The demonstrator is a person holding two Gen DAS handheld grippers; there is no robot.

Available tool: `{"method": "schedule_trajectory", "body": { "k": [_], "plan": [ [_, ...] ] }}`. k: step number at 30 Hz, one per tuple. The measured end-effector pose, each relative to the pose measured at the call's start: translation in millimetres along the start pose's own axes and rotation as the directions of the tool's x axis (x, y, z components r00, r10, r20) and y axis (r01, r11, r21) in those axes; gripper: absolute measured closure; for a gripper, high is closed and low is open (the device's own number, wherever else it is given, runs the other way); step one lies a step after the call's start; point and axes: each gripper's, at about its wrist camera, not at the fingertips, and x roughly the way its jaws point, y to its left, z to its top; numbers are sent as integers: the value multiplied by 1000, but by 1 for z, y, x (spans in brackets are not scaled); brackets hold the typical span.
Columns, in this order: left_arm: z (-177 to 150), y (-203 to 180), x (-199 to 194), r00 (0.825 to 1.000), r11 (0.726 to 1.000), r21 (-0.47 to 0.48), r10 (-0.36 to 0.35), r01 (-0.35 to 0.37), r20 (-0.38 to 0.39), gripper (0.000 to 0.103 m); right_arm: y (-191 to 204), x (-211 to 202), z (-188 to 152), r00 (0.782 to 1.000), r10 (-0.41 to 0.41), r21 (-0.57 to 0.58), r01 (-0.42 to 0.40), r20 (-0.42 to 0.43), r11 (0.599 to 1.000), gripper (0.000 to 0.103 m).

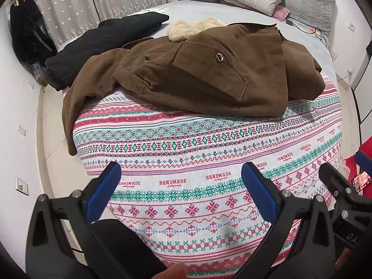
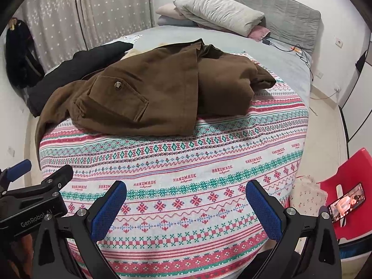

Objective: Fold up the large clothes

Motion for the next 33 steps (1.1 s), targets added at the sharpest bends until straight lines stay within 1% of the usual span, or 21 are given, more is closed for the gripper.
{"method": "schedule_trajectory", "body": {
  "k": [17, 33],
  "plan": [
    [6, -4, 3, 1000, 999, 27, 23, -23, -4, 0, -10, 5, 6, 1000, 0, 21, 0, -15, 1000, 0],
    [9, -11, 3, 1000, 999, 43, 26, -26, -4, 0, -14, 9, 7, 1000, 5, 22, -4, -19, 1000, 0]
  ]
}}
